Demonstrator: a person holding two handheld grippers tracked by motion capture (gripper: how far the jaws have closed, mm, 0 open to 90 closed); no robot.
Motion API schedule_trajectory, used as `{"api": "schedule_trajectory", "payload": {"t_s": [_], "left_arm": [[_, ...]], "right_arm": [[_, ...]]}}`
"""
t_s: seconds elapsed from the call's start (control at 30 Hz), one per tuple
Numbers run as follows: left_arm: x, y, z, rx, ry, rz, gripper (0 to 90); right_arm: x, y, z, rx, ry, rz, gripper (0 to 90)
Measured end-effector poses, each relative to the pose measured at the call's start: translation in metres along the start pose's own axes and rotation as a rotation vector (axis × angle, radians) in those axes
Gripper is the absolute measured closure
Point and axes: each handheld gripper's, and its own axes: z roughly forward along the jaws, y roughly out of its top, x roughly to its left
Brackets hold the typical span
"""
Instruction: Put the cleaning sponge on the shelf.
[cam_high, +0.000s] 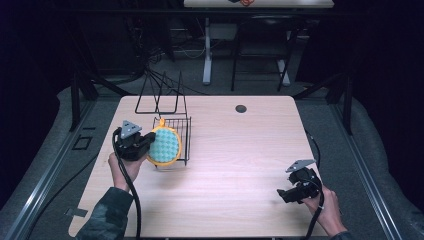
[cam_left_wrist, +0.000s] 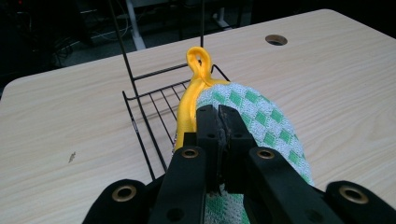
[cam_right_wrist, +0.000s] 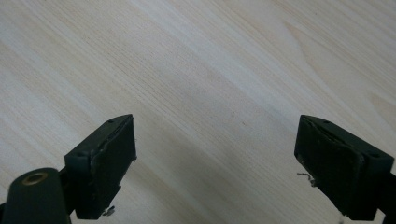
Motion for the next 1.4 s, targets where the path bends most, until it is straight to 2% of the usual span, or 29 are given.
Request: {"api": "schedule_trajectory", "payload": {"t_s": [0.2,0.33,0.37,0.5,0.63,0.93,1.4], "left_arm": [[0.002,0.001,0.006,-0.026,0.007,-0.017,88.1],[0.001,-0.001,0.011,-0.037,-0.004,-0.024,88.1],[0.001,-0.001,0.012,-0.026,-0.004,-0.016,88.1],[-0.001,-0.004,0.014,-0.043,0.006,-0.014,88.0],[0.002,-0.007,0.018,-0.038,-0.005,-0.038,88.0],[0.01,-0.01,0.033,-0.033,0.004,-0.085,88.0],[0.017,-0.013,0.053,-0.011,-0.012,-0.109,87.9]], "right_arm": [[0.0,0.0,0.0,0.001,0.0,0.0,12.2],[0.0,0.0,0.001,0.002,0.0,-0.002,12.2],[0.0,0.0,0.001,0.006,0.002,-0.002,12.2],[0.0,0.001,0.001,0.01,0.001,-0.008,12.2],[0.001,0.001,0.001,0.008,0.006,-0.008,12.3],[0.001,0.001,0.001,0.012,0.01,-0.01,12.3],[0.001,0.001,0.001,0.014,0.009,-0.013,12.4]]}}
